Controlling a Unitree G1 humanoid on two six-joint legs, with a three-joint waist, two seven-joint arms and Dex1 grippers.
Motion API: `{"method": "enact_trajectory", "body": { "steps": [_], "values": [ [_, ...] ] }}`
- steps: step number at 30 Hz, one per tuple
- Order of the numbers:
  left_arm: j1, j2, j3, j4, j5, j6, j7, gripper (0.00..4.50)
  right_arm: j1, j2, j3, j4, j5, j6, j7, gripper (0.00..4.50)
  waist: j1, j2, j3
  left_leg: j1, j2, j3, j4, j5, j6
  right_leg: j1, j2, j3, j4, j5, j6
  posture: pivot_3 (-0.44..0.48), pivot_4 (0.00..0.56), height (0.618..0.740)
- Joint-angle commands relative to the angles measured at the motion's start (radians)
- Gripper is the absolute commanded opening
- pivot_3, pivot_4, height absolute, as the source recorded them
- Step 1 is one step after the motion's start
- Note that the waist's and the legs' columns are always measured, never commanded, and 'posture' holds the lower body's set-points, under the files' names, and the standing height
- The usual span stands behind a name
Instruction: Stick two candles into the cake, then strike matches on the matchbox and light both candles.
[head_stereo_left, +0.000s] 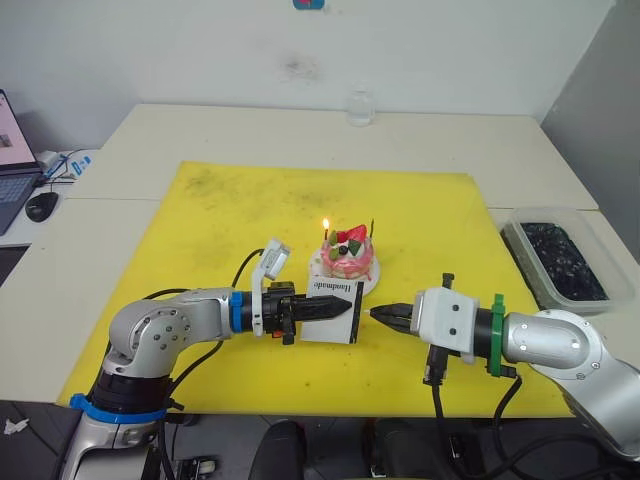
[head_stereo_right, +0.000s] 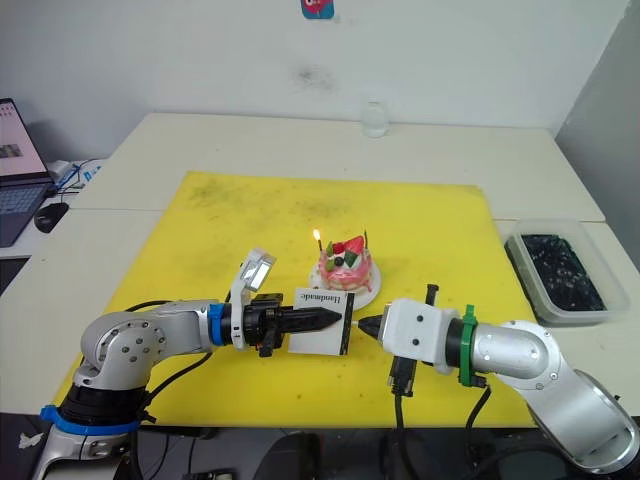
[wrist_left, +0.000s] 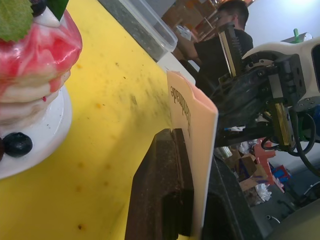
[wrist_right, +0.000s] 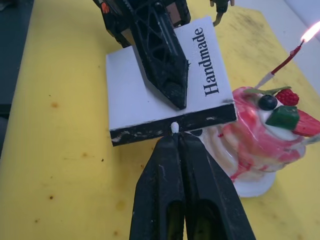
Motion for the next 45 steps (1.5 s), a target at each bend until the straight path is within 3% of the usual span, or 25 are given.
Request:
{"method": "enact_trajectory", "body": {
  "steps": [1,28,37,45],
  "values": [
    [-0.007,-0.002,0.003,-0.021,-0.011,-0.004,-0.013,0.00,-0.026,0.015,0.017,-0.008,-0.035,0.004,-0.023,0.01,0.000,0.000,0.000,0.000,0.000,0.000,0.000,0.000,0.000,0.000,0.000,0.000,0.000,0.000,0.000,0.000,0.150,0.740],
    [-0.012,-0.052,-0.013,-0.032,-0.001,-0.006,-0.003,0.00,-0.032,0.052,0.072,0.037,-0.109,-0.042,0.020,0.01,0.000,0.000,0.000,0.000,0.000,0.000,0.001,0.000,0.000,0.000,0.000,0.000,0.000,0.001,0.001,0.000,0.150,0.740],
    [-0.035,-0.065,-0.019,-0.016,0.013,-0.007,-0.010,0.00,-0.065,0.041,0.093,0.095,-0.124,-0.126,0.095,0.01,0.000,0.000,0.000,0.001,0.000,0.000,0.001,0.000,0.000,0.000,0.000,0.000,0.000,0.001,0.001,0.000,0.150,0.740],
    [-0.008,-0.037,-0.001,-0.008,0.023,-0.009,-0.014,0.00,-0.009,0.003,-0.003,0.095,-0.102,-0.166,0.131,0.01,0.000,0.000,0.000,0.000,0.000,0.000,0.001,0.000,0.000,0.000,0.000,0.000,0.000,0.001,0.001,0.000,0.150,0.740]
  ]
}}
